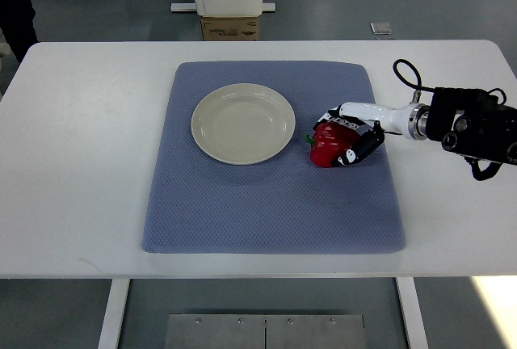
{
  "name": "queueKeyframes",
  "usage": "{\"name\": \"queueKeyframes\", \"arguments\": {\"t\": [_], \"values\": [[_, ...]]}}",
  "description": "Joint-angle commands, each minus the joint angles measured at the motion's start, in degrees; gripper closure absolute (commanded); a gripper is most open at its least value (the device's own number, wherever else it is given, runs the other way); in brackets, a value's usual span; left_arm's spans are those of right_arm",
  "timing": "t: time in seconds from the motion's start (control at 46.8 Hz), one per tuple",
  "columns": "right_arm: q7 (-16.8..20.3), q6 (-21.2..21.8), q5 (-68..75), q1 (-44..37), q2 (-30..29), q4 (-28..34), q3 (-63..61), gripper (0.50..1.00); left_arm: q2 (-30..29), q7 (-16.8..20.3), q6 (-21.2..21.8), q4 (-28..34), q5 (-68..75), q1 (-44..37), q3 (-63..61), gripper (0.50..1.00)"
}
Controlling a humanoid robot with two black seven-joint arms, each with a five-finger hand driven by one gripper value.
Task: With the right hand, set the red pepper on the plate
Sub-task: 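Close the right hand fingers around the red bell pepper, then lift the pepper and carry it over the cream plate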
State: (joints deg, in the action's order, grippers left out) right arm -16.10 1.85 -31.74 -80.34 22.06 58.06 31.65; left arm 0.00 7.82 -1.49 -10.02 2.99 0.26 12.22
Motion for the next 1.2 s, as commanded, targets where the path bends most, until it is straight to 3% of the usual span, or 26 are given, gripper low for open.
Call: {"name": "queueKeyframes", "arguments": {"t": [0.0,0.471,1.027,1.176], "values": [[-0.07,-0.01,0.10,-0.43,0.09,-0.14,-0.27,1.000,0.00,0.00,0.00,0.00,0.00,0.00,0.00,0.500],[1.42,-0.80,1.42,-3.77,-2.36,-4.01,-6.24,1.000,0.00,0.00,0.00,0.00,0.00,0.00,0.00,0.500],[6.78,-0.80,1.42,-3.42,-21.79,-16.40,-15.56,1.000,0.00,0.00,0.00,0.00,0.00,0.00,0.00,0.500],[6.96,-0.89,1.42,-3.07,-22.06,-18.24,-15.56,1.000,0.00,0.00,0.00,0.00,0.00,0.00,0.00,0.500]]}}
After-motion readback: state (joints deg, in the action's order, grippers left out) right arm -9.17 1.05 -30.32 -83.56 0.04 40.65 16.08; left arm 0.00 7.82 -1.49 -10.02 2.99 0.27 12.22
